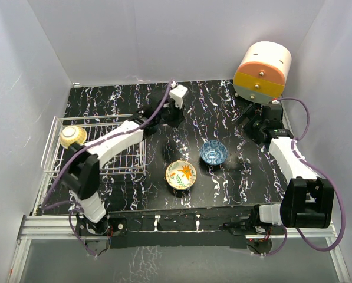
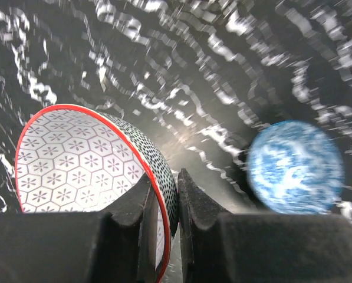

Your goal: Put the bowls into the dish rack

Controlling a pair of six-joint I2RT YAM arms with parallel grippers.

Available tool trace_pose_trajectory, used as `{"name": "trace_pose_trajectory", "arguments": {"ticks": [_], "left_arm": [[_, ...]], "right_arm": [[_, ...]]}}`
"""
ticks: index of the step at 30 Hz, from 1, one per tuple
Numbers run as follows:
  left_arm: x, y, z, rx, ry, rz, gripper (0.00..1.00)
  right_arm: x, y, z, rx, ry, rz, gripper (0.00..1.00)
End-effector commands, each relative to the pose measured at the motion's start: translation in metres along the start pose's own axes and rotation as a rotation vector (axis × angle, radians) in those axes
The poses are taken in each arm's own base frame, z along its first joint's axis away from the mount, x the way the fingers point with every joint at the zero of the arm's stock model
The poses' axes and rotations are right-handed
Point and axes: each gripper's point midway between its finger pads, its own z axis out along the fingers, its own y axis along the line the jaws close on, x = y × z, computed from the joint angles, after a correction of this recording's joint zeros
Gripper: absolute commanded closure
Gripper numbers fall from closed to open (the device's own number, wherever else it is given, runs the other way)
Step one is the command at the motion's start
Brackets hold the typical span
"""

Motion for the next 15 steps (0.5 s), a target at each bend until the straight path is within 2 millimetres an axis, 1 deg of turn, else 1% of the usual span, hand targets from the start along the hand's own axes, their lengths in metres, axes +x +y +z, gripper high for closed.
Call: {"name": "trace_pose_trajectory", "arguments": {"ticks": [1, 2, 5, 6, 10, 12, 13, 15], "left_arm": [[-0.092, -0.026, -0.073, 0.138, -0.261, -0.066, 1.00], [-0.100, -0.018, -0.085, 0.135, -0.295, -0.099, 1.00], [-0.109, 0.008, -0.123, 0.128, -0.395, -0.222, 1.00], [-0.112, 0.018, -0.141, 0.115, -0.442, -0.255, 1.00], [-0.110, 0.057, -0.193, 0.028, -0.548, -0.350, 1.00], [-0.107, 0.070, -0.216, -0.013, -0.586, -0.386, 1.00], [-0.104, 0.076, -0.226, -0.031, -0.604, -0.412, 1.00], [-0.096, 0.085, -0.239, -0.059, -0.623, -0.455, 1.00]], "right_arm": [[-0.015, 0.009, -0.010, -0.039, -0.070, -0.012, 0.06], [-0.015, 0.009, -0.010, -0.040, -0.070, -0.013, 0.06], [-0.012, 0.010, -0.011, -0.050, -0.062, -0.016, 0.06], [-0.010, 0.009, -0.011, -0.052, -0.056, -0.018, 0.07], [-0.007, 0.013, -0.013, -0.077, -0.042, -0.019, 0.07], [-0.005, 0.016, -0.014, -0.092, -0.033, -0.018, 0.07], [-0.004, 0.017, -0.014, -0.100, -0.030, -0.017, 0.08], [-0.002, 0.018, -0.014, -0.111, -0.023, -0.014, 0.08]]}}
